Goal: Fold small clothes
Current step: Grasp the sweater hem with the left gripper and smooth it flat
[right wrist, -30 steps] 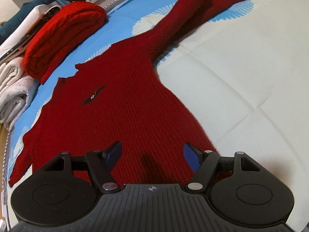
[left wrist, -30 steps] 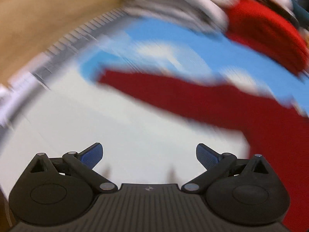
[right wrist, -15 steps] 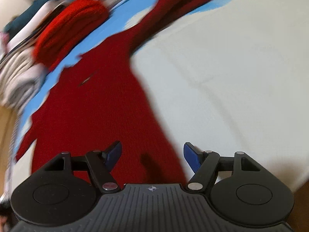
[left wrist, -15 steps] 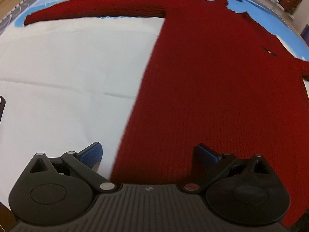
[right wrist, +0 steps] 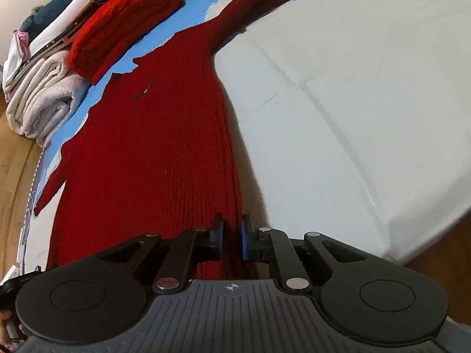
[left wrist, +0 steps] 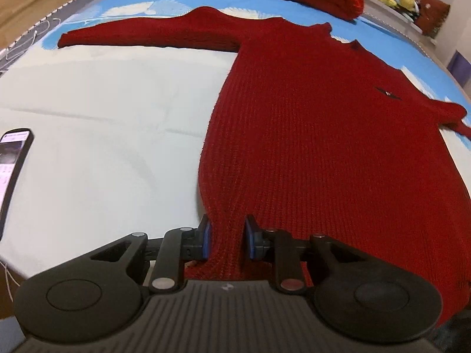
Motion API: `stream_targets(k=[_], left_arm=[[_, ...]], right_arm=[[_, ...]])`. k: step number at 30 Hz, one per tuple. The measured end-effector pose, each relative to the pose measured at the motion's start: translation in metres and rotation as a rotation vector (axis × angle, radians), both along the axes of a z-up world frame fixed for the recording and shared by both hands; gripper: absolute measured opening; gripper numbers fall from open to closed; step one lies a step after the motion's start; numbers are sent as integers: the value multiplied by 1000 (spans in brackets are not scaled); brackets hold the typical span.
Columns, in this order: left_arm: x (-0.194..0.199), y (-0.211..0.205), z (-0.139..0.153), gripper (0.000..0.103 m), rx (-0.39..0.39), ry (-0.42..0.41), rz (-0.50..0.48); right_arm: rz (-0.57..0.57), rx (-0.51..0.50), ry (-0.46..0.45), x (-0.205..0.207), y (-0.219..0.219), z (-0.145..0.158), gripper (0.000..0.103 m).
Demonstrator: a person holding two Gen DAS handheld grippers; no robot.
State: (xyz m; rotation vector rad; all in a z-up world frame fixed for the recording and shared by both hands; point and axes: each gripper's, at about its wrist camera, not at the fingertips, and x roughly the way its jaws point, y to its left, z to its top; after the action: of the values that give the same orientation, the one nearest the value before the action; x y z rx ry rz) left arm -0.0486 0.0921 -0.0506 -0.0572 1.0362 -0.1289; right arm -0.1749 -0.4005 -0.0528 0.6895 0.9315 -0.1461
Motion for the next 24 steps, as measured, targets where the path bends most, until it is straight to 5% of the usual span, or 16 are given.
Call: stream_targets(k=[3,6,8,15,20,24], left_arm=[[0,1,-6,33,34,2,-17],[11,7,-1,62,73,-33,5],[17,14,11,89,44,-76,45],[86,11,44,93,-48,-167,149],[146,-10,28,93,-107,-163,189],[172,-24,11,93,-92,-141,189]], right_arm=[[13,-31,39,7,-1,-7,13],[-59,-4,17,16,-15,0,33],[-129,14,-69,18,-31,17,56],[-401,-194,-222,73,-136,62,57],[-604,-136,-212,140,-221,40,55],[-684,-99,-179,204,-250,4,55]])
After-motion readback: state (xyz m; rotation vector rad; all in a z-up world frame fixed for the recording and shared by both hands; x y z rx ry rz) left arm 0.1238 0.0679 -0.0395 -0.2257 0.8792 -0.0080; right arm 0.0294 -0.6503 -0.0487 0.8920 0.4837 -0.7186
